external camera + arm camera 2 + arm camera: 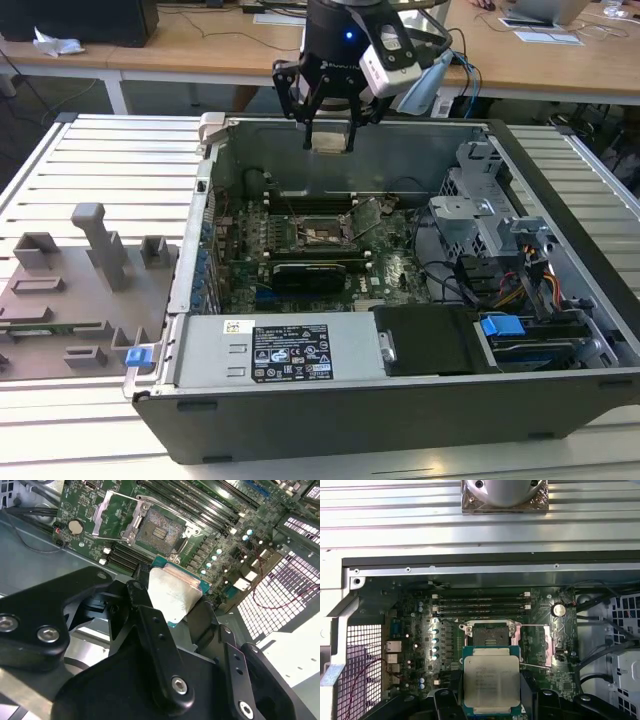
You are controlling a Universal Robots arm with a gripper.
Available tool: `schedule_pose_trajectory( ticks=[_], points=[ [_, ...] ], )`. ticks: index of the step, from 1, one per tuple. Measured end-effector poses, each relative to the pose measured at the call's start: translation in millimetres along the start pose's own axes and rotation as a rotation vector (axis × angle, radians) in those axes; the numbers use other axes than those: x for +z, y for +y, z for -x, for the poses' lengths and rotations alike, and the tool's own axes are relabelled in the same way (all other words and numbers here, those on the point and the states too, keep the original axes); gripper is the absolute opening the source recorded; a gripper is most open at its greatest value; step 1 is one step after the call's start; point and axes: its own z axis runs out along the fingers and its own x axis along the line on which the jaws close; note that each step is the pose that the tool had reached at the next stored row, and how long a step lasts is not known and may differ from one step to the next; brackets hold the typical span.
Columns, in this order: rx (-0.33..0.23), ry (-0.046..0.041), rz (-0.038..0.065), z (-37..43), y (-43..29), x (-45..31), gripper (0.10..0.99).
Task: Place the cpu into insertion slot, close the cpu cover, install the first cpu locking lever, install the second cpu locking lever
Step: 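Place the cpu into insertion slot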
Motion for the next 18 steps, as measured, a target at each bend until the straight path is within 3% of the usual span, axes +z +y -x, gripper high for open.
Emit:
schedule_pose_trajectory(
  ticks=[18],
  points=[
    [0.0, 0.0, 0.0, 0.2, -0.9, 10.5, 0.545]
  ],
)
